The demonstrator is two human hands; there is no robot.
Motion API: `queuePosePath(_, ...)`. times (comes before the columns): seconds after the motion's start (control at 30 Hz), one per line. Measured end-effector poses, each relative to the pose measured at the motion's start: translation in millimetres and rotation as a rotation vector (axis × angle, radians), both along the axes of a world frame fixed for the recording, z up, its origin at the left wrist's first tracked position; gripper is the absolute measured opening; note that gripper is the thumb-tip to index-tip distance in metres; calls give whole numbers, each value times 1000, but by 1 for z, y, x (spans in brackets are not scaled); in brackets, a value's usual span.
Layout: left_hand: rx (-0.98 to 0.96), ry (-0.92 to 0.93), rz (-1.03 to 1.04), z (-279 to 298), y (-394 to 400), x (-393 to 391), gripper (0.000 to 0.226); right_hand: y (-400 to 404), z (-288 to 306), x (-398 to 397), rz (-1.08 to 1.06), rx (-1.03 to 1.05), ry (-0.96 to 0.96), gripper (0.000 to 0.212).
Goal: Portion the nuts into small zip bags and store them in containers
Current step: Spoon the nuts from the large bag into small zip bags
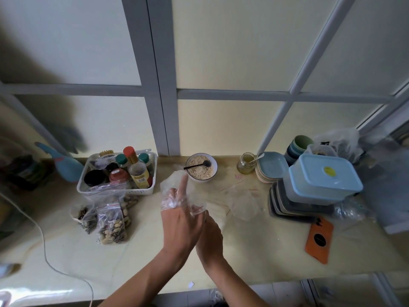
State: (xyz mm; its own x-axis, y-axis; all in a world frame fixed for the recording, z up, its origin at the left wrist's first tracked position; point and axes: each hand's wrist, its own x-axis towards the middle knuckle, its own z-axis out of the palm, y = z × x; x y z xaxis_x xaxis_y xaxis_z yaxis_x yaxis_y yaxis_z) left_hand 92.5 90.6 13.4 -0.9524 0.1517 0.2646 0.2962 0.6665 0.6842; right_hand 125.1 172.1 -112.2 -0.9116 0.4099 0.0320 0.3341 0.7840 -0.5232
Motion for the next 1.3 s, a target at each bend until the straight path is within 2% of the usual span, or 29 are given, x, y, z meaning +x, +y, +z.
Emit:
queuePosePath(0.17, -36, -34, 125, -13, -18, -13, 82, 2, 14, 0, -101, -168, 55, 23)
queuePosePath(0.23, -103, -124, 176, -31, -30, -22, 73, 5, 13, -2, -120, -196, 63, 24)
queuePosePath(0.4, -125, -360, 198, -60, -43, -26, 87, 8, 7, -14, -213, -435, -4, 25)
queuePosePath(0.47, -149, -417, 195, -84, -49, -28, 81, 10, 8, -18, -281, -599, -45, 25)
queuePosePath(0.53, -131, -482, 167, -77, -53, -24, 74, 12, 9, -20, -350, -732, -45, 25)
queuePosePath(0.67, -83, -659, 154, -80, -57, -23, 62, 13, 22, -11, -426, -876, 12, 30)
queuePosePath(0.7, -73, -655, 183, -84, -58, -24, 55, 13, 27, -9, -424, -884, 30, 32)
queuePosePath(0.77, -24, -565, 231, -83, -58, -24, 23, 14, 41, -4, -419, -898, 60, 33)
queuePosePath(0.8, -21, -538, 226, -81, -59, -21, 16, 14, 48, -2, -422, -898, 73, 34)
queuePosePath(0.83, -24, -506, 222, -80, -60, -21, 23, 15, 55, 0, -424, -894, 89, 35)
queuePosePath(0.9, -90, -502, 193, -82, -63, -22, 22, 16, 64, 4, -419, -875, 112, 36)
queuePosePath(1.03, -121, -600, 86, -109, -69, -30, 50, 19, 77, 9, -393, -872, 138, 38)
queuePosePath(1.3, -92, -557, 9, -105, -65, -30, 59, 22, 84, 15, -423, -879, 158, 38)
